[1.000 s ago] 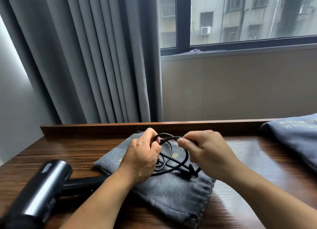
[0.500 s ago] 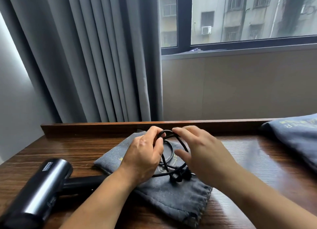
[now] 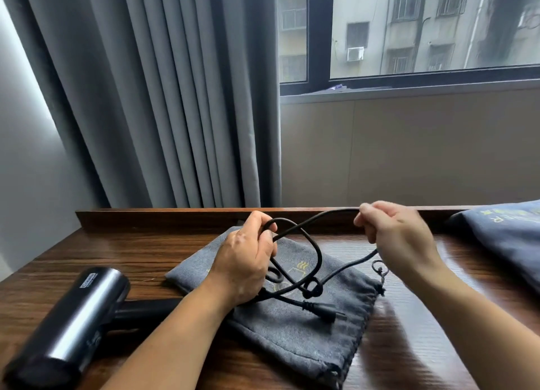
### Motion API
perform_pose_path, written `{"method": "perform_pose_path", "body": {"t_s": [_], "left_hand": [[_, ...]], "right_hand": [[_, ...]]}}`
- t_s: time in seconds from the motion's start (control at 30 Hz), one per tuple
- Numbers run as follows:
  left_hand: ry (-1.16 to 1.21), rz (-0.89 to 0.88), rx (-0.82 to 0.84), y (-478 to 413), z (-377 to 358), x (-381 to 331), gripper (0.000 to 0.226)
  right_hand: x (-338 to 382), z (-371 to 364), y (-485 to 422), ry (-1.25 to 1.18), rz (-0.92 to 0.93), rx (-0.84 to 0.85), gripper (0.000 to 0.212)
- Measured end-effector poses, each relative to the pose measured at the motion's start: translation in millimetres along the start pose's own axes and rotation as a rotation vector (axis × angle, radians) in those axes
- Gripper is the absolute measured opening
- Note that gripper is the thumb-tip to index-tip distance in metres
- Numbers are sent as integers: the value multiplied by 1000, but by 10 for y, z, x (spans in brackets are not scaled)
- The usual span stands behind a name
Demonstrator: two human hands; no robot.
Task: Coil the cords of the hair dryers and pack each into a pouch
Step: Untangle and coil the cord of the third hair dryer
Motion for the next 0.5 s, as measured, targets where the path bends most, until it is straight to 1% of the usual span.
{"method": "perform_pose_path", "body": {"t_s": [0.03, 0.07, 0.1, 0.13, 0.17, 0.2, 0.27, 0.3, 0.37, 0.4, 0.47, 0.5], "left_hand": [[-9, -2, -7, -9, -7, 7, 16], [-21, -8, -10, -18, -18, 6, 16], [-41, -19, -1, -21, -40, -3, 16], [-74, -32, 12, -25, -65, -24, 15], [-107, -49, 27, -22, -89, -58, 14], [-126, -67, 38, -12, -105, -103, 14], [-109, -88, 51, 17, -116, -171, 13], [-99, -85, 53, 31, -106, -175, 13], [-85, -58, 34, 41, -60, -148, 13], [-72, -42, 28, 41, -47, -128, 13], [-50, -25, 40, 28, -49, -117, 16], [-30, -27, 47, 23, -54, -125, 16]], "right_hand": [[28, 5, 19, 286, 53, -45, 26], [130, -16, 92, 478, 151, -88, 22], [280, -86, 214, 554, 283, -105, 29], [415, -226, 358, 558, 412, -61, 42], [501, -390, 507, 581, 523, -8, 49], [531, -555, 631, 636, 617, 29, 49], [506, -762, 745, 748, 721, 35, 39], [490, -795, 742, 751, 731, 34, 33], [536, -781, 716, 695, 788, 15, 12], [575, -768, 725, 677, 823, -1, 7], [627, -692, 705, 583, 822, -22, 12], [657, -573, 679, 465, 780, -53, 9]]}}
Point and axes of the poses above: each hand's wrist, its own y-axis away from the middle knuckle, its own z-axis out of the back of the hand, x = y × z, the point moved 10 cm from there along -y, towards the middle knuckle, and after that the axes turned 10 degrees about -z, right-handed, at the moved point
